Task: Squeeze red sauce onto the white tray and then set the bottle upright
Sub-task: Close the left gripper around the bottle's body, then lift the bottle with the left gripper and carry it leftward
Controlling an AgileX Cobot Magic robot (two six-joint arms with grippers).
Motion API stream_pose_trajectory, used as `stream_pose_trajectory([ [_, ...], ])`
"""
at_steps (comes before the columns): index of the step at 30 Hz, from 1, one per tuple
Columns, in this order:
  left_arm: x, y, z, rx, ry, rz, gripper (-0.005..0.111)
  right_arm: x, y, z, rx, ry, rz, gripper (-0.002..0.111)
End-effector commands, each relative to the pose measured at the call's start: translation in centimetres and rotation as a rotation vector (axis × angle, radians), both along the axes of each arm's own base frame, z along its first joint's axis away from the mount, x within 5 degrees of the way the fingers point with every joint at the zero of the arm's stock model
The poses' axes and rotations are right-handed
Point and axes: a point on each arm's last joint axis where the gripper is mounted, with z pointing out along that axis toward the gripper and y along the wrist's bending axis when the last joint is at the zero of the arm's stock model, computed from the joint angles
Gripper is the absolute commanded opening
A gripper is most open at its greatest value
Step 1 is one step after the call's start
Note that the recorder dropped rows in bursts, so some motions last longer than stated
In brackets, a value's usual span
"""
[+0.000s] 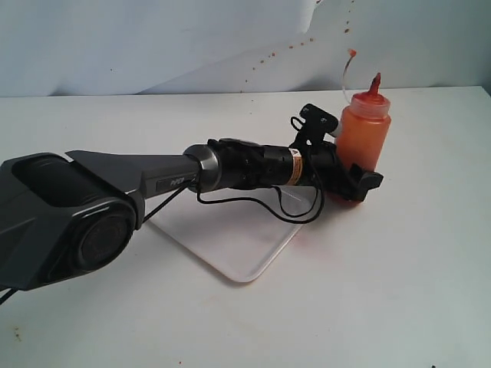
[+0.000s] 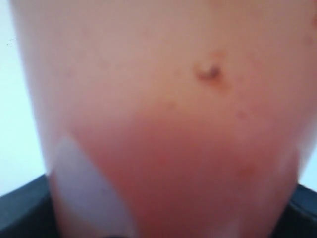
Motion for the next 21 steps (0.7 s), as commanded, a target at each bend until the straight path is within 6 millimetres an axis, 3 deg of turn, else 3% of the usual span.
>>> stream_pose_trajectory([
  [1, 0.7, 0.8, 1.4, -0.038, 0.015, 0.005, 0.0, 0.0, 0.0, -0.1, -0.009, 0.0, 0.002, 0.0],
  [9, 0.7, 1.6, 1.4, 0.007, -0.002, -0.065, 0.0, 0.0, 0.0, -0.1, -0.009, 0.0, 0.002, 0.0],
  [21, 0.6, 3.6, 4.0, 0.05, -0.007, -0.099, 0.0, 0.0, 0.0, -0.1, -0.009, 0.0, 0.002, 0.0],
])
